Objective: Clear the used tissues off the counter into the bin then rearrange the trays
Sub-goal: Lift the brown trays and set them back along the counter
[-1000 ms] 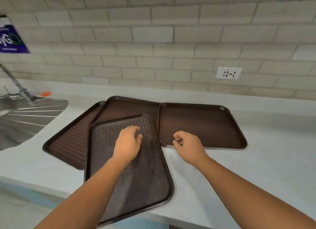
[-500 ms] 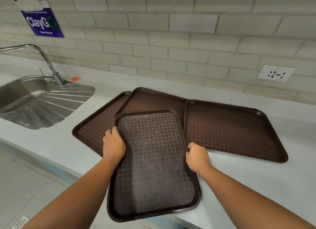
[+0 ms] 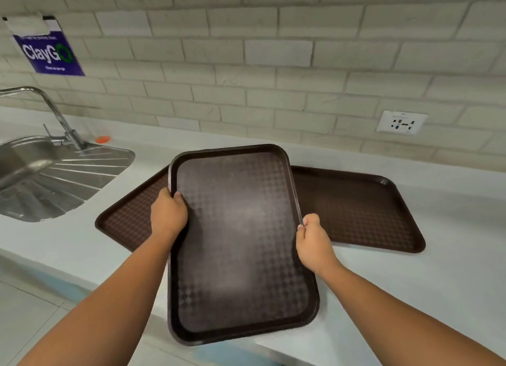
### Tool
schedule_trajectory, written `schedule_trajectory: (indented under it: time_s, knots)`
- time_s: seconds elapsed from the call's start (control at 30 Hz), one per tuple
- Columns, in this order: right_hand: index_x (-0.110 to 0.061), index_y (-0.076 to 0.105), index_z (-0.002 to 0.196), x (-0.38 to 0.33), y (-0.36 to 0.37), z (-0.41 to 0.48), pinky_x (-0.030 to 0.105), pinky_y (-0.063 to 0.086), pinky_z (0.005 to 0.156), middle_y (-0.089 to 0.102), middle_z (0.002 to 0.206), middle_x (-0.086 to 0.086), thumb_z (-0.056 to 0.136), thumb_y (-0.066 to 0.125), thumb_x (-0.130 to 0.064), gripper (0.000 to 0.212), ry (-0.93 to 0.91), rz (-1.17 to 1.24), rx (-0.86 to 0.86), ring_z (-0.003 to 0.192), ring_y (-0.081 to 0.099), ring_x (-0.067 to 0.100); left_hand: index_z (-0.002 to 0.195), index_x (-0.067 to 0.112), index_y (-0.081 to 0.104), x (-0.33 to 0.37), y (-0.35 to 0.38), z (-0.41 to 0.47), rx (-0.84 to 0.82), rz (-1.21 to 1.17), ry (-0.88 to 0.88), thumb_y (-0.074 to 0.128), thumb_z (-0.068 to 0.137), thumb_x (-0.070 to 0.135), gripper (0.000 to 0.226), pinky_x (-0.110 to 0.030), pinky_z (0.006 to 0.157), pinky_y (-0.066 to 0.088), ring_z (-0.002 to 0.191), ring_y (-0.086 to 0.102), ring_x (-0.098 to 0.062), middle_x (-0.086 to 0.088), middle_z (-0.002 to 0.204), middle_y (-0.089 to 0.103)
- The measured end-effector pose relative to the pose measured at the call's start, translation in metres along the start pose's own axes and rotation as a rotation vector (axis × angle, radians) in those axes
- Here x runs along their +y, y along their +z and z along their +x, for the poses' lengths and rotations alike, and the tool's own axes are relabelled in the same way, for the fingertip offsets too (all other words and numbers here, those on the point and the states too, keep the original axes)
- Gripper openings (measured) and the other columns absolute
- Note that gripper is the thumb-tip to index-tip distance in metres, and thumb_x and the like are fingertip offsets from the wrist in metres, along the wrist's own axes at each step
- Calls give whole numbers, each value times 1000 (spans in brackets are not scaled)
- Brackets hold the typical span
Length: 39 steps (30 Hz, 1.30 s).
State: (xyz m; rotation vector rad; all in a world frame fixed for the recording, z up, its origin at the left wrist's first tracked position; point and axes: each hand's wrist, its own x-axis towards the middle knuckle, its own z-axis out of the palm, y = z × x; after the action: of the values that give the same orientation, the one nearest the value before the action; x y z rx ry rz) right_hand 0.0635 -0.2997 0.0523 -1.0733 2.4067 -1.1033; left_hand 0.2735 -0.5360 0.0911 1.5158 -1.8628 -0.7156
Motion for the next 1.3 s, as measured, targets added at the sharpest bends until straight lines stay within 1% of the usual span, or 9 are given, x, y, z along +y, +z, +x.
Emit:
schedule_trajectory:
  time_s: [0.3, 0.4, 0.57, 0.7, 0.83, 0.97, 1.1, 1.2, 1.3]
  knots:
    - [-21, 50, 116, 42, -130, -15, 22, 44, 62, 62, 94, -7, 101, 48, -32, 19, -4, 96, 238, 77, 58, 5, 98, 7, 52, 114, 32, -68, 106, -364, 51, 37, 105, 30, 28, -33, 81, 37, 91, 51, -24, -9, 100, 57]
    - [-18, 53, 117, 73, -177, -40, 29, 45, 69, 60, 95, -6, 98, 52, -34, 24, 55, 79, 371, 80, 57, 12, 98, 6, 50, 150, 51, -104, 153, -495, -9, 36, 106, 30, 29, -32, 80, 36, 94, 51, -26, -7, 100, 54]
    - [-14, 51, 117, 127, -238, -84, 38, 53, 84, 62, 106, -1, 91, 63, -37, 36, 304, 540, 518, 99, 62, 23, 106, 4, 50, 207, 90, -186, 156, -770, -136, 33, 106, 31, 32, -32, 82, 38, 96, 53, -25, -8, 107, 56]
    - [-23, 58, 112, 152, -271, -109, 43, 53, 93, 65, 112, -3, 97, 54, -42, 25, 405, 892, 569, 102, 63, 23, 113, 5, 49, 248, 122, -268, 108, -904, -222, 31, 107, 32, 34, -34, 84, 40, 97, 53, -24, -5, 110, 54]
    - [-23, 62, 96, 165, -336, -139, 41, 54, 86, 66, 98, -2, 97, 45, -54, 35, 419, 810, 865, 92, 63, 25, 119, 8, 49, 257, 147, -317, -32, -837, -162, 45, 102, 32, 29, -37, 89, 42, 104, 55, -26, -4, 113, 56]
    - [-14, 62, 83, 187, -401, -162, 42, 54, 79, 65, 85, 4, 96, 46, -55, 45, 353, 594, 972, 83, 62, 28, 149, 8, 31, 247, 155, -317, -65, -584, 57, 62, 93, 39, 70, -36, 108, 37, 131, 47, -27, -11, 143, 48]
    - [-4, 52, 69, 207, -442, -183, 36, 44, 61, 54, 69, 9, 95, 50, -53, 56, 291, 422, 902, 67, 53, 27, 117, 8, 60, 247, 156, -321, -303, -292, 346, 47, 102, 40, 37, -39, 87, 45, 107, 59, -28, -3, 109, 65]
    - [4, 60, 85, 234, -451, -191, 41, 52, 72, 62, 80, 14, 95, 49, -54, 60, 322, 359, 841, 73, 58, 30, 95, 6, 56, 241, 172, -338, -432, -201, 361, 40, 105, 35, 34, -41, 80, 45, 95, 59, -31, -6, 96, 62]
    - [-5, 62, 92, 271, -453, -200, 41, 53, 76, 65, 86, 11, 92, 53, -36, 32, 421, 309, 809, 84, 62, 33, 99, 7, 55, 235, 199, -362, -514, -182, 297, 41, 105, 28, 25, -40, 82, 45, 96, 58, -31, -9, 100, 62]
